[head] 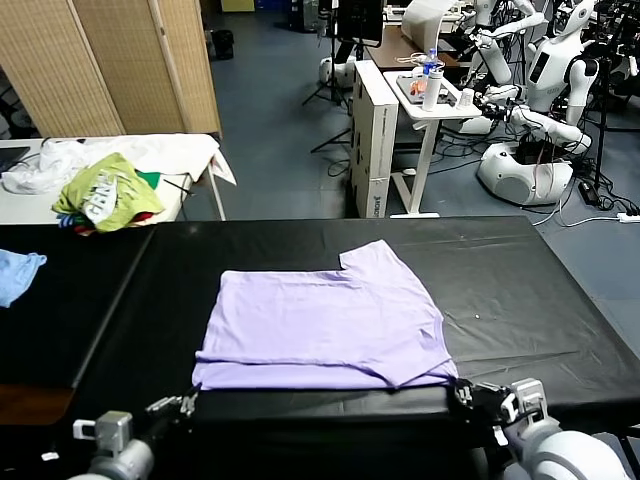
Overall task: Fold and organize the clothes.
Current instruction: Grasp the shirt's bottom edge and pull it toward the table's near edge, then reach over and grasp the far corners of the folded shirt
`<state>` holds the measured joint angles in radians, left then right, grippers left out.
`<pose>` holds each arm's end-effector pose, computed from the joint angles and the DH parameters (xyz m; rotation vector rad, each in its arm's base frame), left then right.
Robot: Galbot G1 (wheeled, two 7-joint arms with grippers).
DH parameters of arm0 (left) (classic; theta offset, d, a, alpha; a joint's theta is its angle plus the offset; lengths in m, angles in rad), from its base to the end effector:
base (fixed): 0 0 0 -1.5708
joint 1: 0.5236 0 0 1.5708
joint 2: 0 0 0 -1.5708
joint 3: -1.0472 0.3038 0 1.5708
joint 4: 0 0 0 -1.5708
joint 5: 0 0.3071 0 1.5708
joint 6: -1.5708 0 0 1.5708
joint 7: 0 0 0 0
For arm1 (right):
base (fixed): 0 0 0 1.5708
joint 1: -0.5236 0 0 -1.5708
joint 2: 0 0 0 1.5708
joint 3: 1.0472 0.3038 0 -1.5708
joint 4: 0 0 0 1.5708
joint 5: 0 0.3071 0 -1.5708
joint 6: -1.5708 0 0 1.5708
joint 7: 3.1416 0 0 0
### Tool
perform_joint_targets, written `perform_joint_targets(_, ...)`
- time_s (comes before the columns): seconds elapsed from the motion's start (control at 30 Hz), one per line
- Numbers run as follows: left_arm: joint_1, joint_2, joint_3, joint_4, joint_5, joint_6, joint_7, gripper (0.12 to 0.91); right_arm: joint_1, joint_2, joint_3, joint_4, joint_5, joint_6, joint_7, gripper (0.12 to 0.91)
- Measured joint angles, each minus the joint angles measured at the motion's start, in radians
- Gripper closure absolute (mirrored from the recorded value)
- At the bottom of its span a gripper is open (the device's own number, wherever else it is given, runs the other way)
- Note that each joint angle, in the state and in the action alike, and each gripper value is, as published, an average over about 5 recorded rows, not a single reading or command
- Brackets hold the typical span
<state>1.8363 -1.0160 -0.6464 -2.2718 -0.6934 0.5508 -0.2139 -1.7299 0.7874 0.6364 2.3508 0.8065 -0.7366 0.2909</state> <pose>0.1111 0.0801 -0.2179 -0.1231 -2.4398 0.0663 0.1400 -0.0794 -0.1717 0.2608 -2.3720 0.1820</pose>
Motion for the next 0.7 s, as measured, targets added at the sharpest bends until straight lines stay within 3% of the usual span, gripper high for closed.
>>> perform_joint_targets(0.2,0.024,-0.010,-0.028,-0.026,-0.002,0.030,-0.008,0.437,-0.033,0.011,0.051,0.055,0.044,0.001,0.002,0.205)
perform_joint_targets(0.33,0.022,-0.018,-0.053,-0.045,-0.010,0.065,-0.004,0.212,0.001,0.000,0.076,0.064,0.106,0.013,-0.005,0.126)
perform_joint_targets(0.43,0.000,-0.017,-0.082,-0.056,-0.020,0.105,0.010,0.137,0.083,-0.017,0.059,0.035,0.137,0.018,0.000,0.119)
perform_joint_targets(0.57,-0.072,0.002,-0.124,-0.044,-0.096,0.133,0.003,0.125,0.258,-0.040,-0.018,-0.060,0.170,0.007,0.017,0.118)
perform_joint_targets(0.7,-0.185,0.034,-0.125,-0.002,-0.187,0.134,-0.013,0.123,0.464,-0.049,-0.142,-0.180,0.182,0.000,0.030,0.118)
